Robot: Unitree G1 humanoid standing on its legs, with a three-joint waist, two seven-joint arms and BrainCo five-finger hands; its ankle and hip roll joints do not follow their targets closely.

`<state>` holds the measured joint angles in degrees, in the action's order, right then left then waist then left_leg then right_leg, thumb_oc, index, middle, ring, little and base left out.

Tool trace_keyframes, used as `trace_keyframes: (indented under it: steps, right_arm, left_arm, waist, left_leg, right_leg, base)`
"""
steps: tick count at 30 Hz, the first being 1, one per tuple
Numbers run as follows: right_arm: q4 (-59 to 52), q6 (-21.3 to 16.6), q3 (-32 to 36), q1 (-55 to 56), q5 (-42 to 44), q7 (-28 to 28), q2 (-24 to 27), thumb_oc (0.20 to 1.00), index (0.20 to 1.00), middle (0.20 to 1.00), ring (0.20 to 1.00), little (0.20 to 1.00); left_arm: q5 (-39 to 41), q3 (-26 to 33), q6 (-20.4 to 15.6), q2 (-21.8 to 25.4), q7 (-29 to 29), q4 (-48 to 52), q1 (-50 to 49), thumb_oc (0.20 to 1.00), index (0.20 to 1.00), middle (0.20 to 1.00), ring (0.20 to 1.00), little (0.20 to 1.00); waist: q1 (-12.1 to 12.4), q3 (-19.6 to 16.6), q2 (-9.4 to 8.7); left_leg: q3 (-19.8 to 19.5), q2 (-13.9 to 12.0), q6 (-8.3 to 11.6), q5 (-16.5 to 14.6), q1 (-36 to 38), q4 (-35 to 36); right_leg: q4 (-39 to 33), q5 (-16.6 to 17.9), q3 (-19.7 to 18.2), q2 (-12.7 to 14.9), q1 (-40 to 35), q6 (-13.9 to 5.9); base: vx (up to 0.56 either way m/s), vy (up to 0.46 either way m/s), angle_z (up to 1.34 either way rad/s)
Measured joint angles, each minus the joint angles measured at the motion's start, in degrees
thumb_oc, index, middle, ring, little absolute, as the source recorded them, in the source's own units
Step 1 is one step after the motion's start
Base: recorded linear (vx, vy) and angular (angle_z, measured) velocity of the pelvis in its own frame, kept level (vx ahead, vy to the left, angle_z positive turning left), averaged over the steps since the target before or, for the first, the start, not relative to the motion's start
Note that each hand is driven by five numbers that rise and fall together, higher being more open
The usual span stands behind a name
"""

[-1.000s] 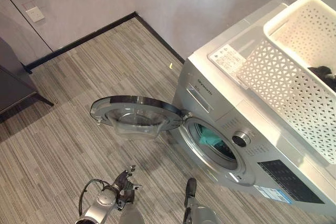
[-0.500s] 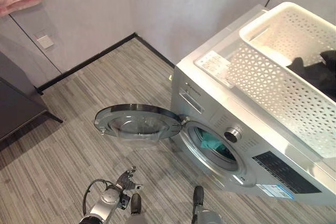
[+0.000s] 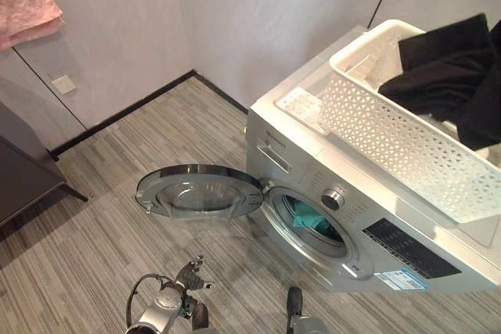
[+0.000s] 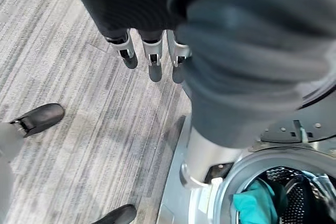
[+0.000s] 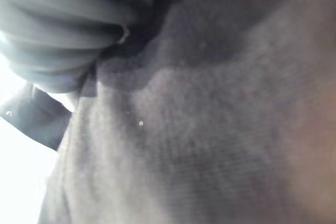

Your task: Grab the laundry basket,head to the washer,open it,put in the laundry and shut it.

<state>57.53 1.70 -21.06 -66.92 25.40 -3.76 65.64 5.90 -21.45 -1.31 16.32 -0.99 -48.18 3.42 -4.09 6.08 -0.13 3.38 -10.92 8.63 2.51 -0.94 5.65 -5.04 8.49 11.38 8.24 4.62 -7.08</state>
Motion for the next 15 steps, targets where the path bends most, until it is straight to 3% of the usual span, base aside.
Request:
trace_keyframes:
  steps: [6,10,15]
  right_arm:
    - [-19.78,-4.91,8.40,4.02,0.62,-8.43,-0.57,0.200,0.200,0.200,0.200,0.200]
    - [-37.34,-8.67,16.09,10.01,-4.23,-14.79,-7.09,0.200,0.200,0.200,0.200,0.200]
    - [-46.87,-10.51,17.15,11.66,-9.27,-18.36,-11.87,0.200,0.200,0.200,0.200,0.200]
  left_arm:
    - [0.42,0.35,-0.42,-0.55,-1.27,4.84,-0.66,1.000,1.000,1.000,1.000,1.000]
    - [0.39,0.27,-0.89,-0.70,-2.36,9.30,-1.12,1.000,1.000,1.000,1.000,1.000]
    - [-1.23,-2.33,-1.09,1.90,-2.98,16.17,-0.44,1.000,1.000,1.000,1.000,1.000]
  waist:
    - [-0.23,-0.15,0.25]
    - [-0.90,-0.21,-0.05]
    - [-1.40,-0.81,-1.24]
  left_leg:
    - [1.26,0.23,-0.25,-0.43,1.86,-0.02]
    - [3.85,0.73,-0.67,-1.41,4.95,0.00]
    - [5.33,2.50,-1.47,-2.07,6.93,0.01]
  right_leg:
    - [0.01,0.06,-1.57,0.03,-0.76,-0.09]
    - [0.03,0.41,-4.13,0.25,-2.07,-0.47]
    - [0.06,0.96,-6.28,1.65,-2.76,-1.47]
  base:
    - [0.02,0.084,-0.15]
    - [0.00,0.139,-0.29]
    - [-0.09,0.186,-0.18]
